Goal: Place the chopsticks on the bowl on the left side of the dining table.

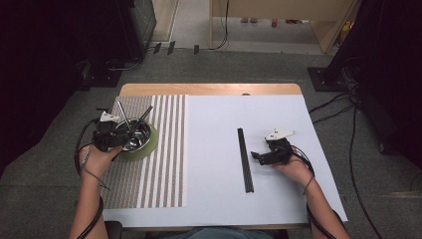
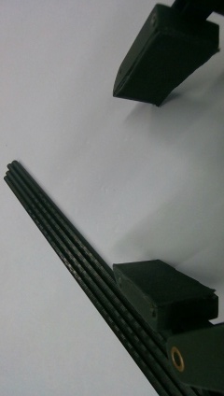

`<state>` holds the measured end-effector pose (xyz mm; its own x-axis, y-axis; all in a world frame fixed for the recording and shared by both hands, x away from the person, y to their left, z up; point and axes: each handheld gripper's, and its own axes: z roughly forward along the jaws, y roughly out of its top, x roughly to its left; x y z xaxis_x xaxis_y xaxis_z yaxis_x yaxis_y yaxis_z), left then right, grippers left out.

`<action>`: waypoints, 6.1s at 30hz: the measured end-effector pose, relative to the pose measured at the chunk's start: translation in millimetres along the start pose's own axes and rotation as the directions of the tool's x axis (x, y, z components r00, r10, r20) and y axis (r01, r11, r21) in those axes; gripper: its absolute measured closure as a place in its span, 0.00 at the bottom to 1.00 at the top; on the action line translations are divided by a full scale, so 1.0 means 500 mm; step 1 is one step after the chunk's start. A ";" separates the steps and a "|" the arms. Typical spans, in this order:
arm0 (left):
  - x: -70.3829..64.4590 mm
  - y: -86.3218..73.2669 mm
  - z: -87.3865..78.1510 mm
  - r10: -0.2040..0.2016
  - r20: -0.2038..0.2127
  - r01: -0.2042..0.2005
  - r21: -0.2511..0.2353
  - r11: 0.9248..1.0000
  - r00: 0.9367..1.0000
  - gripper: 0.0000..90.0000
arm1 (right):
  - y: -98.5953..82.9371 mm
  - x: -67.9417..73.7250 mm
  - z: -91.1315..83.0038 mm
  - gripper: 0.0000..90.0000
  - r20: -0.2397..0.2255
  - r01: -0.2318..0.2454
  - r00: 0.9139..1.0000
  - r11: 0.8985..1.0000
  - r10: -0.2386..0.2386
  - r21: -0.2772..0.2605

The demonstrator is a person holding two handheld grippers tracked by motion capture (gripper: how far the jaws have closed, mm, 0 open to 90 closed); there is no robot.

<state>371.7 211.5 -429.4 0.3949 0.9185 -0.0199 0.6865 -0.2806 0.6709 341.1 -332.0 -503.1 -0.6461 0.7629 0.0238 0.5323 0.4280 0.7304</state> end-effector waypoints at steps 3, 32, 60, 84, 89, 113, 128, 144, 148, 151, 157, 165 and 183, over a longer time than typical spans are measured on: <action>-0.004 -0.002 0.010 0.017 -0.001 -0.017 0.017 1.000 1.000 0.73 | 0.000 0.000 0.000 0.15 0.000 0.000 1.000 1.000 0.000 0.000; -0.034 -0.002 0.017 0.093 0.075 -0.097 0.049 0.994 0.993 0.90 | 0.000 0.000 0.000 0.15 -0.001 -0.002 1.000 1.000 0.002 0.000; -0.040 -0.034 -0.049 0.037 0.037 -0.034 -0.085 0.996 0.999 0.45 | 0.000 0.000 0.000 0.15 0.000 -0.001 1.000 1.000 0.001 -0.001; -0.035 -0.095 -0.092 0.007 -0.036 -0.011 -0.107 0.994 0.999 0.39 | 0.000 0.000 0.000 0.15 0.000 0.001 1.000 1.000 -0.001 0.000; -0.032 -0.109 -0.094 0.010 -0.044 -0.014 -0.095 0.995 0.999 0.39 | 0.000 0.000 0.000 0.15 0.000 0.000 1.000 1.000 0.000 -0.001; -0.005 -0.128 -0.085 -0.016 -0.037 0.014 -0.073 0.997 0.999 0.38 | 0.000 0.000 0.000 0.15 0.000 0.000 1.000 1.000 0.000 0.000; 0.016 -0.136 -0.087 -0.051 -0.044 0.048 -0.078 0.996 0.998 0.39 | 0.000 0.000 0.000 0.15 0.000 -0.001 1.000 1.000 0.001 0.000; 0.041 -0.145 -0.097 -0.089 -0.066 0.083 -0.087 0.993 0.994 0.40 | 0.000 0.000 0.000 0.15 0.000 0.001 1.000 1.000 -0.001 -0.001; 0.047 -0.145 -0.097 -0.096 -0.071 0.090 -0.088 0.992 0.993 0.41 | 0.000 0.000 0.000 0.15 0.000 0.000 1.000 1.000 0.000 -0.001; 0.056 -0.142 -0.097 -0.127 -0.064 0.121 -0.091 0.989 0.990 0.48 | 0.000 0.000 0.000 0.15 0.000 0.003 1.000 1.000 -0.003 -0.002; 0.064 -0.143 -0.097 -0.136 -0.079 0.128 -0.097 0.987 0.988 0.48 | 0.000 0.000 0.000 0.15 0.001 0.000 1.000 1.000 0.000 -0.001; 0.071 -0.141 -0.098 -0.136 -0.092 0.126 -0.109 0.986 0.986 0.48 | 0.000 0.000 0.000 0.15 0.001 0.001 1.000 1.000 -0.001 -0.001; 0.091 -0.135 -0.084 -0.149 -0.120 0.136 -0.111 0.984 0.982 0.49 | 0.000 0.000 0.000 0.15 0.000 0.001 1.000 1.000 -0.001 0.000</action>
<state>317.9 283.7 -444.5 0.2119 0.9768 -0.0309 0.6620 -0.1202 0.7398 341.0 -332.0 -503.1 -0.6462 0.7628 0.0229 0.5318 0.4286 0.7304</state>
